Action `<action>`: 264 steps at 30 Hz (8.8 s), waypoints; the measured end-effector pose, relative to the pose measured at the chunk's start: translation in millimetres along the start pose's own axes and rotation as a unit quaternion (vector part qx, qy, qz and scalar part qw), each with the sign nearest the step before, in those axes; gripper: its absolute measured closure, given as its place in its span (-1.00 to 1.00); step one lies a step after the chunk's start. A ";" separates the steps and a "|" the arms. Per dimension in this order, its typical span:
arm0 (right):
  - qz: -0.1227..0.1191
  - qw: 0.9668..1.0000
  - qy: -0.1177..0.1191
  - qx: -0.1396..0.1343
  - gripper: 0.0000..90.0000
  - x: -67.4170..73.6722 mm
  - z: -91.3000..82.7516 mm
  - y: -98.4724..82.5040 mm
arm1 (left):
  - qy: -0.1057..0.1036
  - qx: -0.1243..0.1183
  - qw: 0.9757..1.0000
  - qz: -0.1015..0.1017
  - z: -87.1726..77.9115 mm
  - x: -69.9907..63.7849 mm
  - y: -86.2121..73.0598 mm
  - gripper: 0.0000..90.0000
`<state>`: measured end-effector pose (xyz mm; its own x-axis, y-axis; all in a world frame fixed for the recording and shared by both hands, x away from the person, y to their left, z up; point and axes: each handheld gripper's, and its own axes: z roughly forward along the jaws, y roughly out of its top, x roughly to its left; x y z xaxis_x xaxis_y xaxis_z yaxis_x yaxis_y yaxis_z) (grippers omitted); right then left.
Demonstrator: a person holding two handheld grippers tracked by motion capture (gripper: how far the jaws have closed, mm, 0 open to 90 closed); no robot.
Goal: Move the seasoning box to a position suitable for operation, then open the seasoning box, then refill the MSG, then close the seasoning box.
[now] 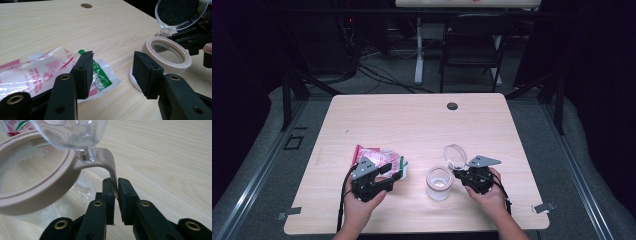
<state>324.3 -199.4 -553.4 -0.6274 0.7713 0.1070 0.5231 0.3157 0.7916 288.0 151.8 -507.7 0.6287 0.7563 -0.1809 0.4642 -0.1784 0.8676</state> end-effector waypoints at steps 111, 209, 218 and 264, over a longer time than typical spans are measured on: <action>0.006 0.999 -0.019 -0.039 0.14 -11.9 -15.9 8.4 | 0.098 0.075 0.990 0.070 -10.6 51.1 -19.6 -0.32; 0.016 0.997 -0.062 -0.051 0.09 -14.5 -48.2 -19.0 | 0.146 0.140 0.976 0.083 50.3 59.3 -10.4 0.96; 0.015 0.997 -0.063 -0.050 0.09 -14.7 -47.9 -19.0 | 0.137 0.119 0.981 0.063 38.2 62.8 -6.1 1.00; 0.016 0.997 -0.062 -0.046 0.09 -13.6 -45.5 -19.7 | 0.172 0.039 0.984 0.027 -20.0 82.2 20.9 1.00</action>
<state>296.3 -241.3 -543.1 -0.5327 0.8440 0.0626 0.4825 0.2420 0.8418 337.0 222.8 -495.2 0.4114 0.9105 0.0431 0.4905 -0.2610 0.8314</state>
